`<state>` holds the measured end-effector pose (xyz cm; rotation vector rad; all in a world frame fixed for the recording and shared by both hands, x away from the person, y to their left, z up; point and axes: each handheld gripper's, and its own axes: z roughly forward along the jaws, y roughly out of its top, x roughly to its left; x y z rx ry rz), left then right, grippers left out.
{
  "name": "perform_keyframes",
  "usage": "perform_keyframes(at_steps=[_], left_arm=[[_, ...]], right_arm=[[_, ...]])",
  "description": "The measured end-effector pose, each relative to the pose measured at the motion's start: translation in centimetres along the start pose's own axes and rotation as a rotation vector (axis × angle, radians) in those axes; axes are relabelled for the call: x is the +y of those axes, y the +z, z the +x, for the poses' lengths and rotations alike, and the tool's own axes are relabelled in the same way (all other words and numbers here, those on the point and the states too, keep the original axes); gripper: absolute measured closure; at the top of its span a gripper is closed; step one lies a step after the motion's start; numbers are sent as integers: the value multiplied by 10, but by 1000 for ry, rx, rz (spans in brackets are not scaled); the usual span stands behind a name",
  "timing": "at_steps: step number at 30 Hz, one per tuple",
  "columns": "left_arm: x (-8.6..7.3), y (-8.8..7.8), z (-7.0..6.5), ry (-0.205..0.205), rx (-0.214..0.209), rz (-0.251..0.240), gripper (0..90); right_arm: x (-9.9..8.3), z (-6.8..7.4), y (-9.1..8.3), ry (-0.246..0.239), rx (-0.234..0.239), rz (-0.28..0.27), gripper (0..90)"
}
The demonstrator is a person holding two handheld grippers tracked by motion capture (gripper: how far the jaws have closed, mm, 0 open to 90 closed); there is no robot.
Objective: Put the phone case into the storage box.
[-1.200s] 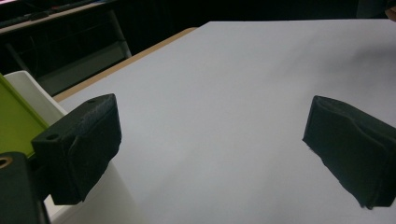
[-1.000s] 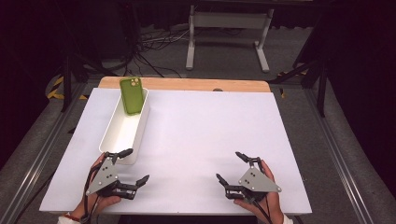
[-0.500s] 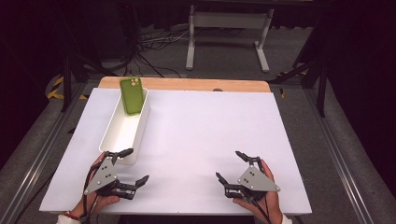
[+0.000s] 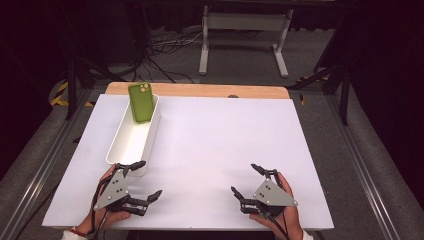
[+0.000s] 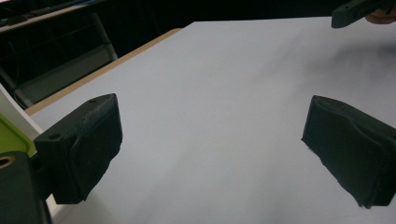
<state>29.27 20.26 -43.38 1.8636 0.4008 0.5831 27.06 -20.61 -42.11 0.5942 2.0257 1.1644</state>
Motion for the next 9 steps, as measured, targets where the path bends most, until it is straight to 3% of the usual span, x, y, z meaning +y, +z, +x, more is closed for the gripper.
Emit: perform_keyframes(at_steps=[4,9], left_arm=[[0,3,-2,0,-25,17,62],[0,6,-2,0,-17,33,62]], right_arm=[[-1,-1,0,-2,4,5,149],[-3,1,2,-3,9,17,151]])
